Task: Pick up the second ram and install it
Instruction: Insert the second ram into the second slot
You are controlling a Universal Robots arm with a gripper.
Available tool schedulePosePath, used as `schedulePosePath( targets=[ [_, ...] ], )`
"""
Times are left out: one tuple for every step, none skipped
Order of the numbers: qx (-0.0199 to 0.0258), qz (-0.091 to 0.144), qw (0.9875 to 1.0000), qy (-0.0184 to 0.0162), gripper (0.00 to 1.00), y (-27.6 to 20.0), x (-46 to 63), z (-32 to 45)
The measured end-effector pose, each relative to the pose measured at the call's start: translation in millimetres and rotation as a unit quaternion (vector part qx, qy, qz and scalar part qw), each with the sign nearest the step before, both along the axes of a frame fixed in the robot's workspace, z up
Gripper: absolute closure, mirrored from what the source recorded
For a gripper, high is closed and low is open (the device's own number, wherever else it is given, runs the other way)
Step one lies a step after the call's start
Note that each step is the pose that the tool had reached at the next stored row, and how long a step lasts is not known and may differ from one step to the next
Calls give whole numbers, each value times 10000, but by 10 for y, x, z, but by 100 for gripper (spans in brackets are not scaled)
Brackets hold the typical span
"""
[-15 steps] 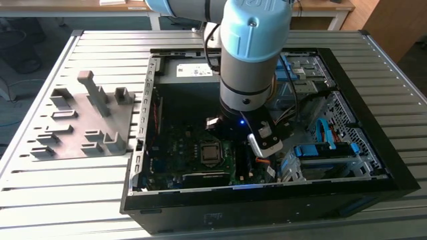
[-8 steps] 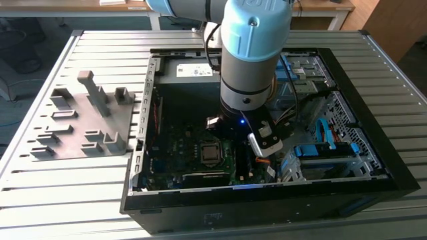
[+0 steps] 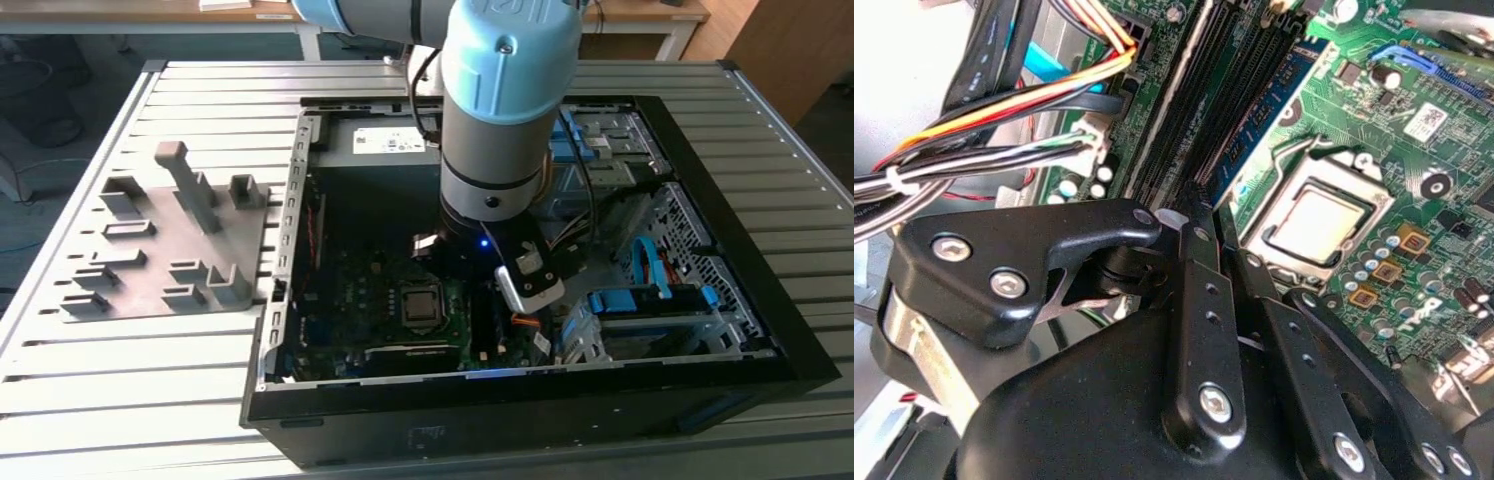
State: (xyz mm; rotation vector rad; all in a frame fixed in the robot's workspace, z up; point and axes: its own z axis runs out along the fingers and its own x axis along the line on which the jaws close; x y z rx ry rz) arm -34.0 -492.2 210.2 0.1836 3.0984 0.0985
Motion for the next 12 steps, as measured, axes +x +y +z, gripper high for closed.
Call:
schedulePosePath(
  targets=[
    [-5, 0, 10000, 0, 86, 0, 0, -3],
    [-14, 0, 10000, 0, 86, 0, 0, -6],
    [-22, 0, 10000, 0, 86, 0, 0, -9],
    [-31, 0, 10000, 0, 86, 0, 0, -12],
    [-41, 0, 10000, 0, 86, 0, 0, -15],
    [-46, 0, 10000, 0, 86, 0, 1, -19],
    [-50, 0, 10000, 0, 86, 1, 1, -23],
    [-51, 0, 10000, 0, 86, 4, 1, -27],
    [-50, 0, 10000, 0, 86, 8, 1, -30],
    [-50, 2, 10000, -1, 86, 10, 2, -33],
    [-50, 11, 10000, 0, 86, 12, 1, -34],
    [-51, 25, 10000, 0, 86, 12, 1, -34]
  ],
)
